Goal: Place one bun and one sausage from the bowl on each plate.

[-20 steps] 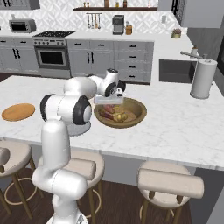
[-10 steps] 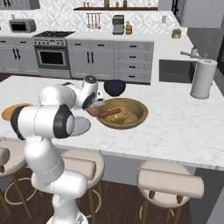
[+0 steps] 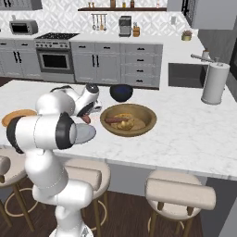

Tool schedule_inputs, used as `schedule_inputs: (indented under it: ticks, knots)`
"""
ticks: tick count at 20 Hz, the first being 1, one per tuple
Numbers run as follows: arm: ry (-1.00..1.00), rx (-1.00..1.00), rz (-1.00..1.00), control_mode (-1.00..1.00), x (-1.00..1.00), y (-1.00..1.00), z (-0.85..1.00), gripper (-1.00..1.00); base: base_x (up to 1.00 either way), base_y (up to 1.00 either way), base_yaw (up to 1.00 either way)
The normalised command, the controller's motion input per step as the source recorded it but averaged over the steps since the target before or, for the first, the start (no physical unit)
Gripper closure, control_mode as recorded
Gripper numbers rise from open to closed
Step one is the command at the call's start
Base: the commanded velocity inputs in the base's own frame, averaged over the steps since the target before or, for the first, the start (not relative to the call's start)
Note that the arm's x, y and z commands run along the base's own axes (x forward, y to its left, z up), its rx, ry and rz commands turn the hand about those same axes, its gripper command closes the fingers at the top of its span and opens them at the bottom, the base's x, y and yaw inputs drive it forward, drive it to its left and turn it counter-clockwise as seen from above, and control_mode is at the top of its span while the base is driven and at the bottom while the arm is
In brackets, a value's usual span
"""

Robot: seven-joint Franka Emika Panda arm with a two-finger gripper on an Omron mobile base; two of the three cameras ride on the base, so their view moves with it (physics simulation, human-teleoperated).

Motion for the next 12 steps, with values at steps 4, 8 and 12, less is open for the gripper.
schedule_inputs:
  ticks: [4,8,12]
  knots:
    - [0.21,0.00,0.01,-1.00,0.26,0.31,-0.48,1.00,0.00,0.00,0.00]
    - [0.12,-0.03,0.00,-1.00,0.10,0.16,-0.75,1.00,0.00,0.00,0.00]
    - [0.01,-0.06,0.00,-1.00,0.00,0.14,-0.75,1.00,0.00,0.00,0.00]
